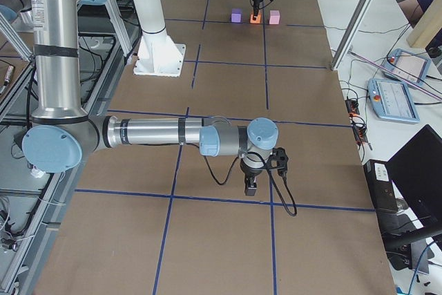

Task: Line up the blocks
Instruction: 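Open the left gripper to release the orange cube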

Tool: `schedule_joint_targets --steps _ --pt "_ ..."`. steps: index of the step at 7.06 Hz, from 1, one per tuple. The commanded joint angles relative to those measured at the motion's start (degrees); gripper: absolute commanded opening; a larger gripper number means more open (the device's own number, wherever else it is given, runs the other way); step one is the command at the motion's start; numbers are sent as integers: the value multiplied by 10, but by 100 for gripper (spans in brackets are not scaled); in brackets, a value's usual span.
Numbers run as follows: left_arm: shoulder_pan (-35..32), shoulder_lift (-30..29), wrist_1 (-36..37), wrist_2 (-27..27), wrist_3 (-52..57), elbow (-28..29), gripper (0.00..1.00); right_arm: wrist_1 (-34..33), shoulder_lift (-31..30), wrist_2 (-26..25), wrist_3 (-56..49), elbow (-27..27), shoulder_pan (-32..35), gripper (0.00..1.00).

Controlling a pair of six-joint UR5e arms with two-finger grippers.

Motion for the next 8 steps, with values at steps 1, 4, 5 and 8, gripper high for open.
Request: schedule_joint_targets --steps 1,4,5,8 --pt "-3 1 -3 1 1 -2 100 -1 0 0 0 0 0 100" --pt "-30 0 -3 2 4 -21 100 0 0 0 0 0 0 100" --pt "-45 5 2 2 3 -52 100 -1 0 0 0 0 0 100" --pt "-114 8 92 -12 8 -142 100 0 0 0 0 0 0 100"
